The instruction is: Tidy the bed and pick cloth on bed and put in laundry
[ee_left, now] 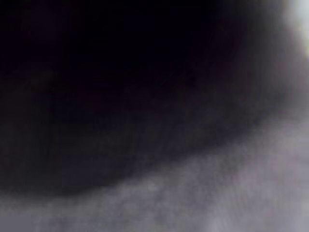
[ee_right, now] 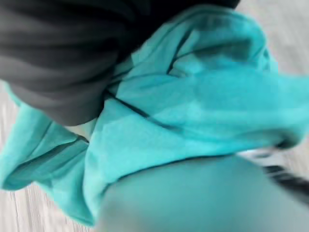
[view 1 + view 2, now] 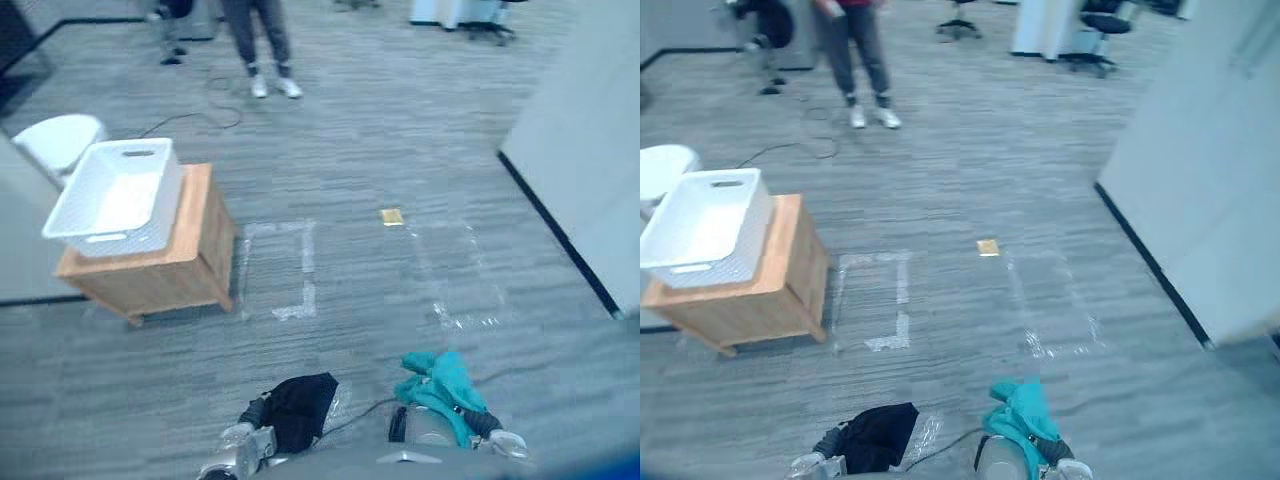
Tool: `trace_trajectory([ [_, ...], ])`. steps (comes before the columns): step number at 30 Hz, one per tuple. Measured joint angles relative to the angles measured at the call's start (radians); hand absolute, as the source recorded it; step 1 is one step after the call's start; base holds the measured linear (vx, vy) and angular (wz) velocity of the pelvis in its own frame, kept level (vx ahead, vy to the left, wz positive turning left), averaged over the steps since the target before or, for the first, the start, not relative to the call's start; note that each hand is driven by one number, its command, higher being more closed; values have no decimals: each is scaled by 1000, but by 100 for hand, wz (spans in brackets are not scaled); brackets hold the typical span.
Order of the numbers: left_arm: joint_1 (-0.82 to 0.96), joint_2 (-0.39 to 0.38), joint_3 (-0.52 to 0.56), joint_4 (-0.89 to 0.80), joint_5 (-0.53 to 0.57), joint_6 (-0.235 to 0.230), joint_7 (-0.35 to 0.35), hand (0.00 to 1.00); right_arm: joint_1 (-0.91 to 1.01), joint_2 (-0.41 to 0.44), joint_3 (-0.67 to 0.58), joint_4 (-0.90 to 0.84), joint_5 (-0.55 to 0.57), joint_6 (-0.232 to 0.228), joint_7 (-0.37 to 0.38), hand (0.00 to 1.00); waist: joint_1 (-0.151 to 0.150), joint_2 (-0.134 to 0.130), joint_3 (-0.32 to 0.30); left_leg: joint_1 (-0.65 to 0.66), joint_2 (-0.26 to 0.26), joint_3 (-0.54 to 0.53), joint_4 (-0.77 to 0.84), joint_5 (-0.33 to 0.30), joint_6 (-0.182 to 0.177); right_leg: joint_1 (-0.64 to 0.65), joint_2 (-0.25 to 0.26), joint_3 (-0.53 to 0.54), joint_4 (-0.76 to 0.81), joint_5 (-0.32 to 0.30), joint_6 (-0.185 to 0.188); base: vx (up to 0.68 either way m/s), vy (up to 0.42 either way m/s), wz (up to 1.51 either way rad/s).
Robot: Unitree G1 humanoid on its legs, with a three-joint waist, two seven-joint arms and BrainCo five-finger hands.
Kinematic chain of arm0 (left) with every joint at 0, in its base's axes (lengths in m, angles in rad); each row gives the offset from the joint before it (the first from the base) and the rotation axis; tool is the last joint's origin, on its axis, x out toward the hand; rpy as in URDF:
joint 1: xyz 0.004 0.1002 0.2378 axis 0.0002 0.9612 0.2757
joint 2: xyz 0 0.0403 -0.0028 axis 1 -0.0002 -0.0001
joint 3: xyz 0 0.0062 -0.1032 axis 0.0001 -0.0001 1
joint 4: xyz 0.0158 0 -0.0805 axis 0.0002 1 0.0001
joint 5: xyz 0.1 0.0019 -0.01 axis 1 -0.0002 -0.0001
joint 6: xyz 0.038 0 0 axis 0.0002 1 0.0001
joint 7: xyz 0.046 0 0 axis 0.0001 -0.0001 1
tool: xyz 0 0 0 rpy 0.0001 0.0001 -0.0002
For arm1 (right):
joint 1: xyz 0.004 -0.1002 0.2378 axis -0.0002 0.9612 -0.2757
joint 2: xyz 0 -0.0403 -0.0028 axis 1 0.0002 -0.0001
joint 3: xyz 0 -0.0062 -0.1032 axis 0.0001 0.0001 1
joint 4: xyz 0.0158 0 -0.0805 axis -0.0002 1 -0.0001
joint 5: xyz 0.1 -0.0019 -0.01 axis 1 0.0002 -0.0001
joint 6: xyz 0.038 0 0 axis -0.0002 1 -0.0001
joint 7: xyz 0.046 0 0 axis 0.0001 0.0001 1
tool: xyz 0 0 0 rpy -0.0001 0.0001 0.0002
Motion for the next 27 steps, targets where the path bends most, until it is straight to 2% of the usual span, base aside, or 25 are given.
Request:
trace_trajectory([
  [1,-1,-11,11,10,6,-1,0,100,-3,-6,-1,4,0,1,0,100,0,18,2,14,25,-14,2,-12,-20,29,22,-21,-3,-13,1,312,-287,80],
  [2,3,-31,15,-6,14,-14,-3,100,-8,-16,-2,1,0,1,1,100,16,42,7,24,34,9,5,19,-28,45,22,-51,34,-25,-1,429,-195,74],
  [3,6,-46,19,-8,34,-18,-1,100,-10,-17,0,-1,11,-1,4,100,-2,35,14,42,42,14,11,60,-22,17,10,-42,172,-39,-15,383,-198,69],
  [4,5,-47,22,-7,36,-16,0,100,-10,-18,2,-6,22,-1,7,100,-9,34,16,64,53,9,8,75,-27,-7,4,-43,246,-72,-23,303,-216,62],
  [5,26,-38,36,-5,36,-15,7,100,-9,-23,39,-8,20,1,17,100,-1,17,7,89,54,9,5,73,-33,-13,3,-21,265,-136,-32,248,-248,18],
  [6,30,-35,57,-4,34,-18,25,100,-15,-24,65,5,19,0,31,100,8,7,-10,105,62,6,5,66,-44,8,16,-24,246,-241,-45,253,-230,3],
  [7,31,-38,65,-2,33,-15,36,100,-17,-22,60,11,18,0,31,100,7,17,-15,108,75,5,17,66,-44,16,28,-35,245,-258,-47,297,-259,2],
  [8,33,-42,78,0,26,-14,56,100,-25,-24,58,32,18,0,35,100,5,24,-18,84,92,5,83,70,-47,36,43,-45,237,-279,-55,368,-251,9],
  [10,40,-48,100,-5,-2,-20,73,100,-32,-37,68,62,17,2,40,100,5,37,-19,-29,128,1,323,86,-101,105,84,-58,167,-283,-66,394,-222,14],
  [11,40,-49,110,-9,-10,-41,74,100,-27,-44,77,63,17,4,41,100,2,47,-9,-142,163,2,578,113,-150,179,116,-76,85,-271,-81,388,-145,23],
  [12,38,-46,118,-16,-10,-61,75,100,-20,-54,84,77,16,9,41,100,5,61,5,-226,199,38,768,73,-148,275,147,-86,-1,-243,-101,338,-99,18],
  [14,44,-32,121,-8,-15,-61,82,100,-23,-59,87,121,-1,17,41,100,8,60,11,-288,202,133,800,-1,-121,377,149,-97,-72,-188,-104,43,71,-7],
  [15,45,-25,119,-12,-17,-62,82,100,-25,-58,88,121,-19,19,43,100,12,56,11,-315,183,199,705,-27,-114,422,138,-93,-107,-189,-103,-143,149,-23],
  [17,42,-22,122,-12,-30,-62,75,100,-44,-59,87,121,-47,19,51,100,12,57,19,-364,145,232,544,-30,-110,460,126,-78,-137,-189,-102,-169,131,-35],
  [18,40,-15,125,-14,-48,-63,69,100,-54,-53,87,121,-64,16,57,100,17,45,28,-389,99,246,355,33,-90,484,98,-67,-144,-197,-82,-69,117,-35],
  [19,39,-11,124,-14,-48,-64,69,100,-54,-51,87,120,-64,14,60,100,20,43,30,-388,86,264,258,110,-79,497,87,-70,-145,-204,-64,22,133,-37],
  [20,42,-12,123,-13,-51,-65,66,100,-46,-52,87,117,-68,8,60,100,25,43,30,-372,72,295,179,293,-17,512,81,-72,-145,-218,-31,289,129,-5],
  [21,42,2,121,-13,-51,-71,64,100,-39,-36,99,111,-82,-2,57,100,25,6,25,-340,26,346,137,294,23,535,35,-101,-152,-213,4,294,153,12],
  [22,40,2,122,-15,-52,-76,63,100,-30,-28,100,104,-83,-8,57,100,22,-2,24,-344,20,369,130,293,26,539,23,-115,-167,-197,26,319,177,44],
  [24,23,7,123,-18,-53,-76,61,100,-33,-10,98,99,-93,-28,51,100,22,-19,34,-362,18,497,138,291,33,568,16,-155,-227,-122,49,219,214,69],
  [27,26,18,108,-9,-54,-71,67,100,-39,-6,102,97,-99,-47,48,100,37,-20,35,-306,-10,558,88,269,82,614,14,-163,-252,-49,54,194,183,40],
])
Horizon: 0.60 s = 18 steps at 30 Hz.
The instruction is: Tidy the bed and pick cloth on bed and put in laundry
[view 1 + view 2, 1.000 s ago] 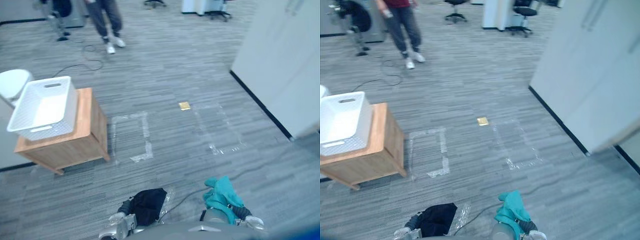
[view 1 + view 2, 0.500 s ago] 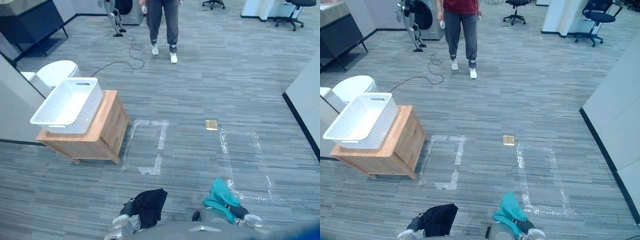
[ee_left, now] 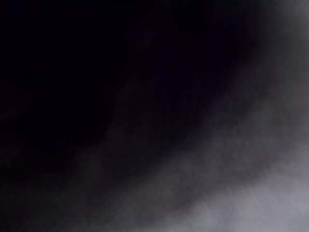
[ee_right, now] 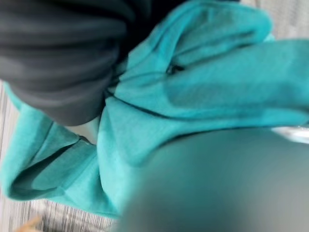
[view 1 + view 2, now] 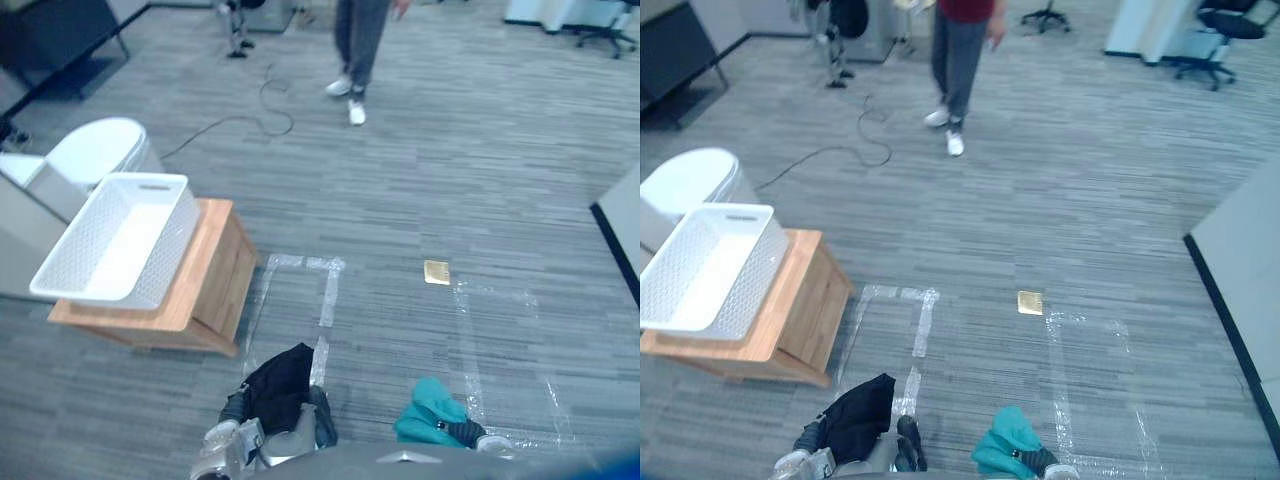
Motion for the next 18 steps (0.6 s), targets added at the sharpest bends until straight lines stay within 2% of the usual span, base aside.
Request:
trace_trajectory([
  [2,4,10,-24,3,0,16,4,100,-3,4,3,-12,-2,-3,-1,100,2,0,-2,35,-28,-4,-35,-13,16,16,-13,-13,23,18,9,166,140,27],
  [4,8,10,-39,4,1,28,6,100,-4,-4,-2,-19,-5,-3,1,100,-2,21,-11,68,-42,-21,-71,-34,17,-30,-33,-18,168,14,10,121,153,31],
  [5,11,11,-65,6,2,34,6,100,-1,-14,-6,-18,1,-2,-6,100,-3,29,-12,108,-57,-47,-106,-48,11,-97,-67,-21,362,10,12,93,163,39],
  [6,17,29,-83,5,2,29,5,100,2,-15,-6,-21,7,-10,-20,100,-4,17,-6,156,-92,-82,-146,-72,13,-186,-126,-15,603,37,-11,56,162,52],
  [7,18,40,-92,7,2,23,5,100,4,-19,-8,-27,9,-17,-26,100,-10,13,0,175,-110,-97,-156,-78,20,-226,-158,-9,711,49,-23,-14,126,74],
  [8,16,55,-109,22,2,21,6,100,7,-17,-7,-40,9,-29,-31,100,-25,-5,2,212,-129,-136,-162,-90,23,-289,-188,11,860,-5,-23,-86,100,89],
  [9,17,64,-138,28,1,17,8,100,10,-18,-7,-58,8,-42,-39,100,-30,-2,3,239,-129,-173,-162,-103,15,-344,-192,8,922,-75,-18,-119,85,89],
  [10,16,65,-149,28,0,16,8,100,11,-19,-6,-60,6,-52,-41,100,-33,0,3,250,-127,-192,-162,-109,12,-372,-188,10,927,-103,-13,-198,65,97],
  [12,-12,69,-190,39,-1,15,8,100,4,-19,-3,-64,8,-74,-46,100,-42,4,4,269,-110,-291,-159,-124,10,-477,-135,24,828,-183,-14,-245,44,125],
  [14,-26,61,-195,44,-1,17,7,100,0,-19,-3,-58,11,-74,-48,100,-49,9,8,276,-88,-360,-155,-132,0,-528,-80,70,709,-186,-21,-210,9,132],
  [16,-31,35,-167,41,-1,19,8,100,1,-15,4,-69,34,-73,-47,100,-56,25,13,280,-45,-463,-132,-159,-11,-578,4,160,530,-171,-18,-177,-59,148],
  [17,-33,21,-148,40,1,23,9,100,1,-15,10,-76,56,-72,-46,100,-57,31,18,290,-29,-505,-121,-164,-14,-587,31,205,447,-143,-22,-127,-164,151],
  [18,-33,-3,-109,34,7,31,12,100,10,-18,31,-77,91,-72,-46,100,-56,30,18,297,-9,-561,-108,-187,-41,-601,55,262,325,-76,-31,-94,-202,138],
])
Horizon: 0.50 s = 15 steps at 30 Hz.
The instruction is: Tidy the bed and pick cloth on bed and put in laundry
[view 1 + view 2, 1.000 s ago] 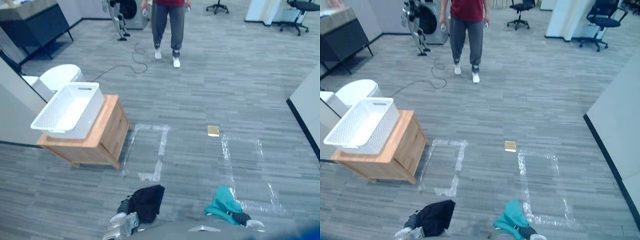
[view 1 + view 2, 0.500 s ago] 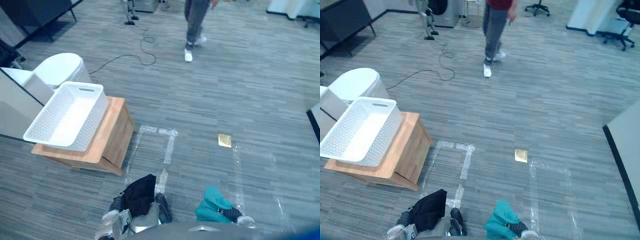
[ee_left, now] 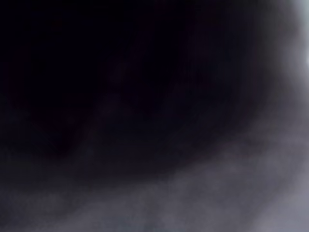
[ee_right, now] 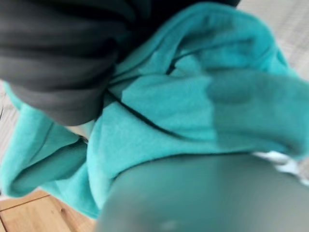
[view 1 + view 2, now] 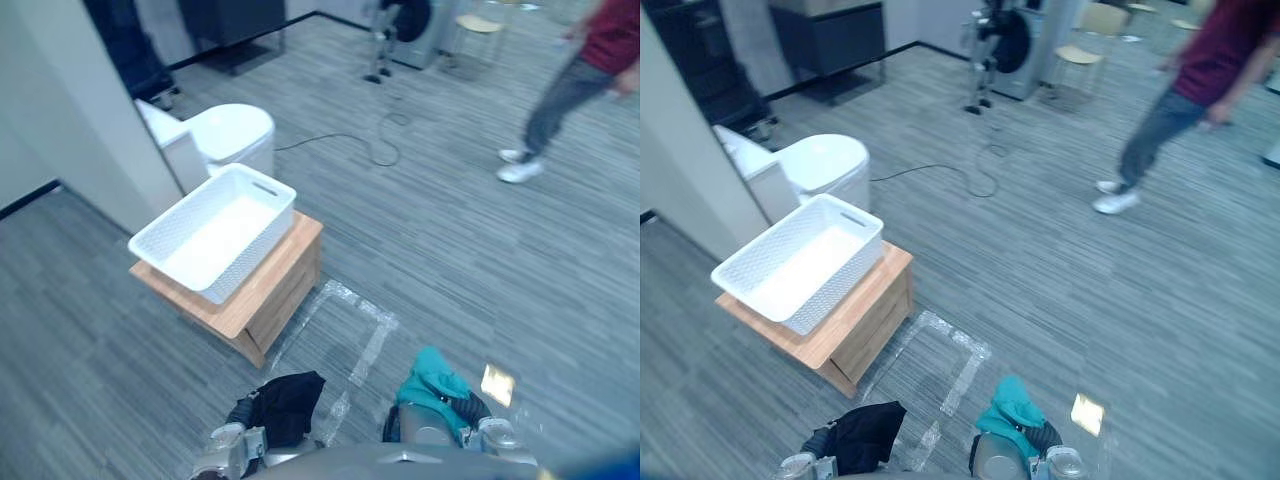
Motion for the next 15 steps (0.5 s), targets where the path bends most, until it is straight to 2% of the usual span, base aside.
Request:
trace_trajectory([
  [2,7,-13,36,-18,5,7,9,100,7,2,26,-1,15,-1,0,100,12,-20,-6,8,4,-30,29,-42,-35,3,-4,40,-113,83,1,-15,-296,99],
  [3,17,-10,59,-32,16,8,24,100,19,5,45,-1,38,-6,0,100,25,-49,-1,35,18,-10,62,-97,-71,27,-19,24,-117,196,-42,186,-356,76],
  [4,17,-31,59,-33,17,13,36,100,17,-21,50,-2,45,-9,2,100,29,-10,-3,42,68,37,73,-112,-95,28,7,-13,-64,143,-55,303,-346,74],
  [5,19,-41,61,-34,21,11,40,100,16,-28,55,-2,45,-10,5,100,28,-5,-4,42,86,71,75,-111,-105,19,17,-27,-30,102,-67,367,-221,63],
  [6,22,-60,64,-34,40,8,43,100,15,-37,60,-2,46,-9,7,100,28,16,-14,54,110,107,64,-97,-125,10,24,-60,30,34,-84,336,-236,58],
  [8,23,-69,87,-34,44,7,58,100,10,-38,64,-2,46,-2,8,100,28,16,-15,62,134,129,80,-57,-132,28,23,-101,69,-25,-99,381,-327,64],
  [10,25,-73,98,-39,44,6,71,100,16,-37,63,-1,44,5,13,100,29,12,-15,2,172,162,202,-43,-137,74,18,-155,50,-45,-122,346,-270,77],
  [12,26,-71,99,-55,49,0,82,100,39,-35,63,-2,43,19,19,100,22,15,-18,-101,261,319,436,-47,-146,190,12,-268,-36,-49,-132,269,-124,120],
  [14,26,-75,96,-80,52,-4,82,100,47,-34,63,-2,41,25,23,100,27,9,-16,-116,290,440,467,-56,-159,267,5,-319,-88,-48,-133,84,40,103],
  [15,26,-74,92,-79,52,-16,82,100,52,-35,62,-5,24,26,33,100,41,11,-22,-135,281,519,428,-62,-159,309,-6,-357,-122,-48,-132,-14,86,82],
])
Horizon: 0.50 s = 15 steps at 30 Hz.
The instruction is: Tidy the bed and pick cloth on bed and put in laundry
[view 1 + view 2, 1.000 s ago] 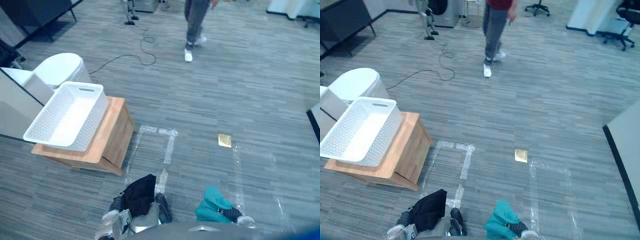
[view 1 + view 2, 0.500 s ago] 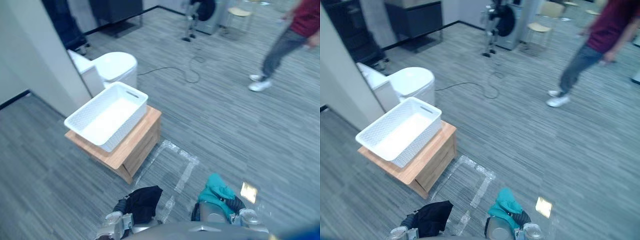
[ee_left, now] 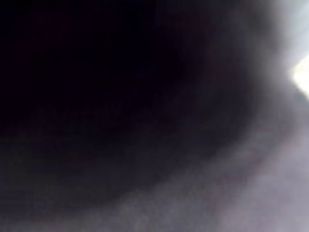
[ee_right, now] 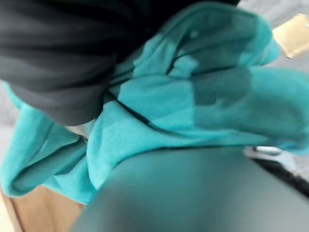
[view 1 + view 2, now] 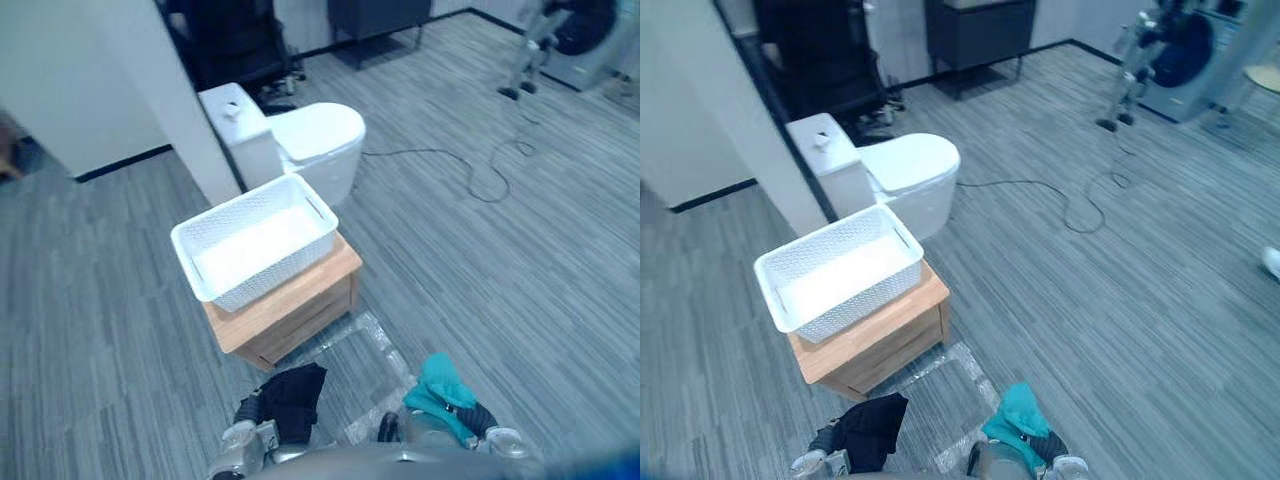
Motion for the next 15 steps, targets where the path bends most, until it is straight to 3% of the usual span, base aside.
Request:
trace_trajectory([
  [2,0,6,-13,2,0,-5,0,100,-14,0,0,5,-12,-1,7,100,7,-2,-1,-23,-47,63,-118,9,9,27,-21,-30,-25,9,15,-114,114,66],
  [3,0,8,-25,6,0,-9,0,100,-16,-2,0,6,-25,-2,9,100,8,1,-3,-39,-75,107,-224,96,36,38,-27,-53,-37,16,30,-151,141,59],
  [4,0,8,-30,9,0,-12,-1,100,-16,-3,-1,8,-29,-2,9,100,8,3,-5,-49,-86,130,-258,132,76,41,-27,-61,-41,19,40,-52,132,52],
  [6,19,34,-39,12,2,-23,-3,100,-17,18,9,17,-30,-5,4,100,14,-34,-38,-26,-158,114,-369,176,93,45,-55,-62,-72,36,75,140,153,57],
  [10,20,61,-52,12,1,-33,-7,100,-42,39,38,37,-28,-6,-1,100,31,-72,-47,-12,-212,91,-435,199,109,56,-83,-56,-87,51,100,117,114,31],
  [12,20,73,-78,14,4,-38,-9,100,-46,39,45,41,-25,-8,-6,100,39,-67,-44,12,-236,73,-466,205,115,65,-99,-57,-63,52,101,76,124,21],
  [14,18,67,-95,21,31,-38,-12,100,-54,27,46,44,-17,-18,-12,100,29,-50,-44,31,-260,33,-517,197,116,6,-141,-46,114,37,133,-7,178,49],
  [15,15,69,-125,23,41,-37,-18,100,-57,13,41,40,-9,-35,-31,100,17,-49,-43,29,-277,-11,-533,179,122,-91,-198,13,339,46,135,-80,219,73],
])
